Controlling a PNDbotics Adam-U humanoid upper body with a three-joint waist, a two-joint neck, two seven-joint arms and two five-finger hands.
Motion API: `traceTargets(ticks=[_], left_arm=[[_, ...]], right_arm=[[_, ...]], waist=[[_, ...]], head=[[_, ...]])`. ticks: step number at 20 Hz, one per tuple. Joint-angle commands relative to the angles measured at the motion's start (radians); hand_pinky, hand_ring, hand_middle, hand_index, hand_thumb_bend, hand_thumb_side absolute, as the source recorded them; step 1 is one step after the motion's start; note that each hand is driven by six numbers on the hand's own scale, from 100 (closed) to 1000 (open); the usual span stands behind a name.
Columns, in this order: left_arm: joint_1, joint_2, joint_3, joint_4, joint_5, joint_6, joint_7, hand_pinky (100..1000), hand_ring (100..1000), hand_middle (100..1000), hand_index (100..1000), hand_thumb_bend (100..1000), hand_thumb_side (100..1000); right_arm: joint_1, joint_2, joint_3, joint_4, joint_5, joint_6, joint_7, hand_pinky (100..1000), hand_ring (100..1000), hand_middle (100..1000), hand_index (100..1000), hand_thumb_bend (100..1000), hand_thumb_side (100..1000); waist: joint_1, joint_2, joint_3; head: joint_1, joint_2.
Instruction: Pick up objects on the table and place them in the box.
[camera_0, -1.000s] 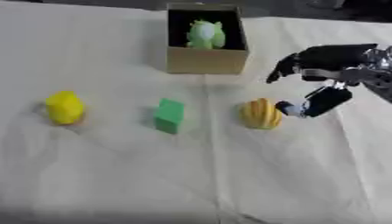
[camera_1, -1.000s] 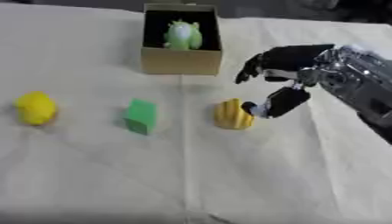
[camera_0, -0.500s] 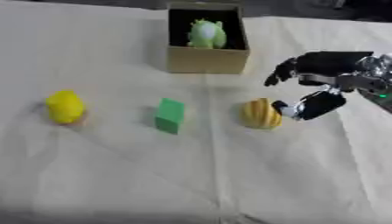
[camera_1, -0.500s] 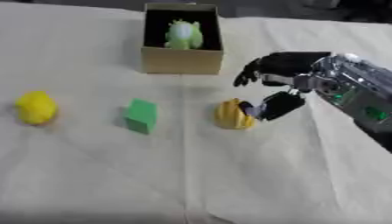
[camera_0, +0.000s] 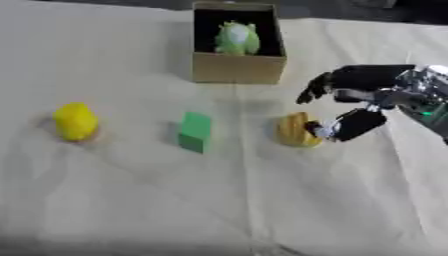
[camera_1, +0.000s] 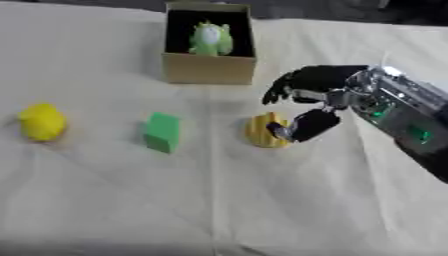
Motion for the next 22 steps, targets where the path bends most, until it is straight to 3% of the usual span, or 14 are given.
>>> traceTargets(ticks=[1,14,20,22], left_arm=[[-0.006,0.008,-0.001,-0.021,0.004,-0.002,-0.004,903,741,765,861,324,637],[-0.011,0.004,0.0,-0.021,0.008,-0.002,-0.006,904,740,766,858,317,644],[-0.015,0.004,0.0,-0.021,0.009,-0.003,-0.007,905,740,766,856,313,644],[-0.017,0.005,0.0,-0.021,0.008,-0.003,-0.007,905,740,766,856,313,643]], right_arm=[[-0.015,-0.005,-0.012,0.03,0.023,0.006,-0.006,832,806,780,867,227,638],[-0.009,0.04,-0.014,0.119,0.037,-0.001,-0.012,805,755,718,851,220,598],[-0.009,0.054,-0.013,0.122,0.008,-0.004,-0.039,782,708,557,729,190,488],[-0.008,0.055,-0.014,0.12,0.004,-0.003,-0.061,766,676,504,678,172,409]], waist=[[0.003,-0.01,0.0],[0.007,0.013,0.003],[0.008,0.018,0.004],[0.008,0.018,0.004]], head=[[-0.001,0.005],[-0.002,0.002],[-0.003,0.001],[-0.003,0.0]])
